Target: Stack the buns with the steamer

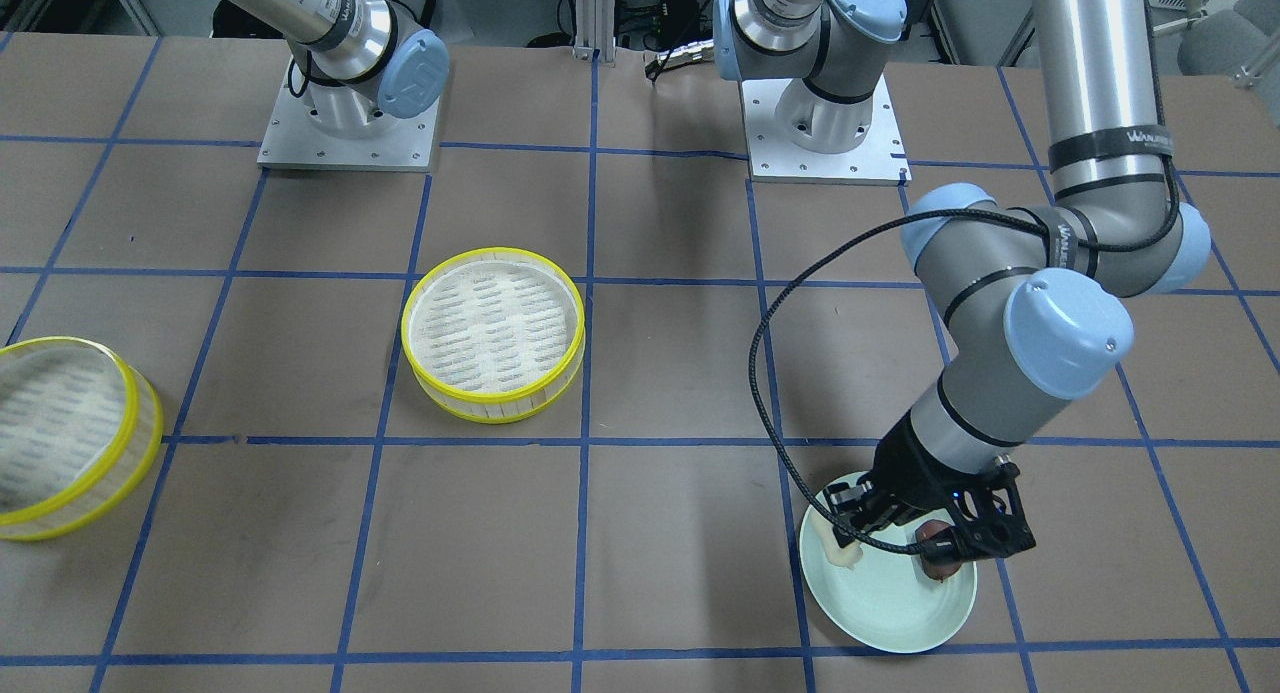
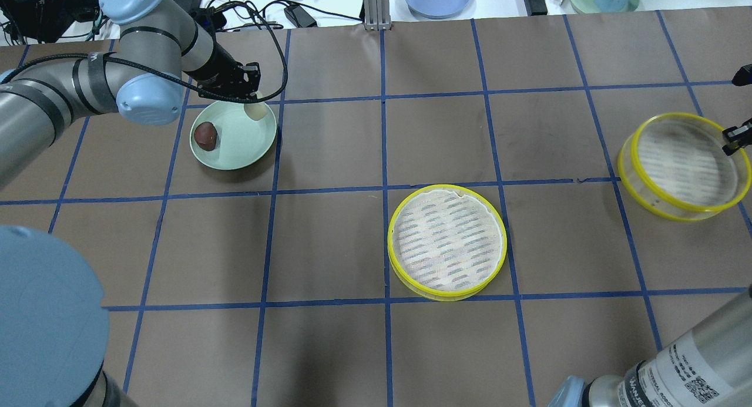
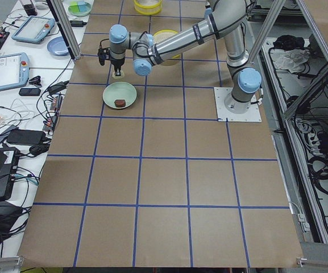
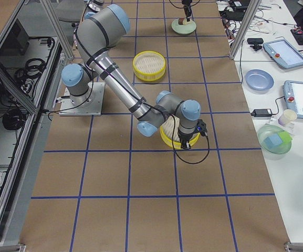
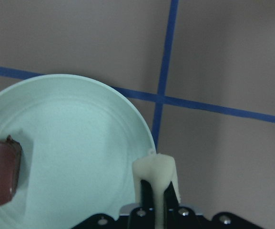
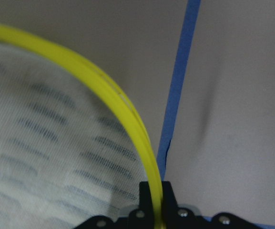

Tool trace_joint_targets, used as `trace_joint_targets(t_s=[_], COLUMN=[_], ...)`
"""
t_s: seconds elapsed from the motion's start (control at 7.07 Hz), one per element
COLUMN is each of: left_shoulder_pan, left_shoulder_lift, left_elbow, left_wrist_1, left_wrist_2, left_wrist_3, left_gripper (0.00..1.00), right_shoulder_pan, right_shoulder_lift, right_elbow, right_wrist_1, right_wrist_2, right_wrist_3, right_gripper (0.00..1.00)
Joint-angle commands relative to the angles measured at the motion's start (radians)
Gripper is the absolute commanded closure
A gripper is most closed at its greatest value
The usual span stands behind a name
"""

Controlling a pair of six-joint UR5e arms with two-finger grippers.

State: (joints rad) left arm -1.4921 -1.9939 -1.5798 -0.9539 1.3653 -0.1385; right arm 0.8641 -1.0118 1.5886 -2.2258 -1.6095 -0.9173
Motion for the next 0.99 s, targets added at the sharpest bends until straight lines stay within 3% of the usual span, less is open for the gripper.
trace_joint_targets(t_s=[0.0,0.28,0.57,0.85], left_shoulder_pan=[-0.147,-0.346,-0.457,-0.482], left_shoulder_lift=[0.094,0.109,0.11,0.109], left_elbow=[-0.011,-0.037,-0.1,-0.173], left_wrist_1=[-0.104,-0.1,-0.092,-0.098], left_wrist_2=[-0.015,-0.083,-0.107,-0.095], left_wrist_3=[-0.204,-0.453,-0.472,-0.46], left_gripper=[1.0,1.0,1.0,1.0], right_shoulder_pan=[0.001,0.048,0.143,0.267], right_shoulder_lift=[-0.031,-0.201,-0.339,-0.472], right_elbow=[-0.001,-0.001,0.004,0.057], right_wrist_1=[0.058,0.231,0.401,0.465], right_wrist_2=[0.0,0.003,-0.021,-0.085], right_wrist_3=[0.014,0.101,0.235,0.409], right_gripper=[1.0,1.0,1.0,1.0])
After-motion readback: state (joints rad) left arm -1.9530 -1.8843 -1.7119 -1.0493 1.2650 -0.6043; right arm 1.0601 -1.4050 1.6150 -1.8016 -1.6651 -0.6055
